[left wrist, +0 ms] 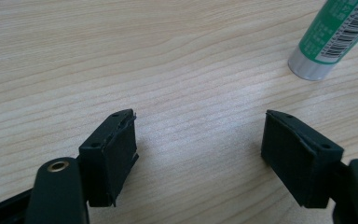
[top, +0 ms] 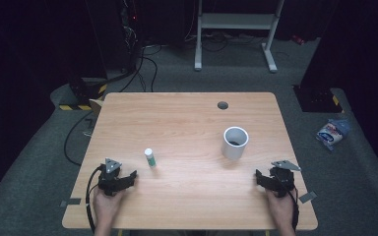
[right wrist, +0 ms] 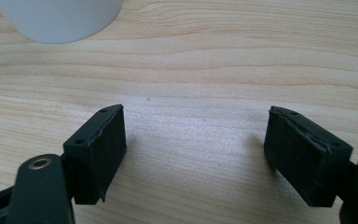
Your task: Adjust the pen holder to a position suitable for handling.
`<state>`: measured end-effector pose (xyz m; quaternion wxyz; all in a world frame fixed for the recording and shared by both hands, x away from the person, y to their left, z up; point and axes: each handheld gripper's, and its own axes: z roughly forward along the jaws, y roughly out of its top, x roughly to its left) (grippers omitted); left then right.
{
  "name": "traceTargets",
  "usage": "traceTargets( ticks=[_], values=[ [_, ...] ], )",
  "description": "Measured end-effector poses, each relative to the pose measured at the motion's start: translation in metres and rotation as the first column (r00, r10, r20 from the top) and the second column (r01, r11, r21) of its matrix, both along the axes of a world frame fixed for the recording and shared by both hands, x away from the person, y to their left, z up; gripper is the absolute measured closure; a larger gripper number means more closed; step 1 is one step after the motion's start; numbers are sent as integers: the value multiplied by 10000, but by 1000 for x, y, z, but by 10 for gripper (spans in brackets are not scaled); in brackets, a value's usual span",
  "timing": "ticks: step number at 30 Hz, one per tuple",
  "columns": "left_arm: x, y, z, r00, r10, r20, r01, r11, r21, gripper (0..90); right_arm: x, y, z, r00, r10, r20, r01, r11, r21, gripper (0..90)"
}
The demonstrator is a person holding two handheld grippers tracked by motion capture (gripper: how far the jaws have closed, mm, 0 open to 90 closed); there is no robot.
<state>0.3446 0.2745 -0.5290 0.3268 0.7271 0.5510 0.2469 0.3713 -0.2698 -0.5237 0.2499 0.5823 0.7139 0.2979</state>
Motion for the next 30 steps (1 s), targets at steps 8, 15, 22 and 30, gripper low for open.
traceTargets(
  ticks=[8,15,22,30],
  values=[
    [0,0,0,10000,1,5,-1,10000,27,266,1,-1,0,10000,83,36,-83,10000,-3,213],
    [0,0,0,10000,20,24,-20,10000,0,267,2,-1,1,9999,143,-90,-144,9999,-30,216],
    [0,0,0,10000,16,20,-16,10000,7,266,1,0,6,9994,176,-310,-159,9983,564,286],
    [0,0,0,10000,13,21,-13,10000,4,266,0,6,14,9986,526,-30,-523,9966,639,336]
  ],
)
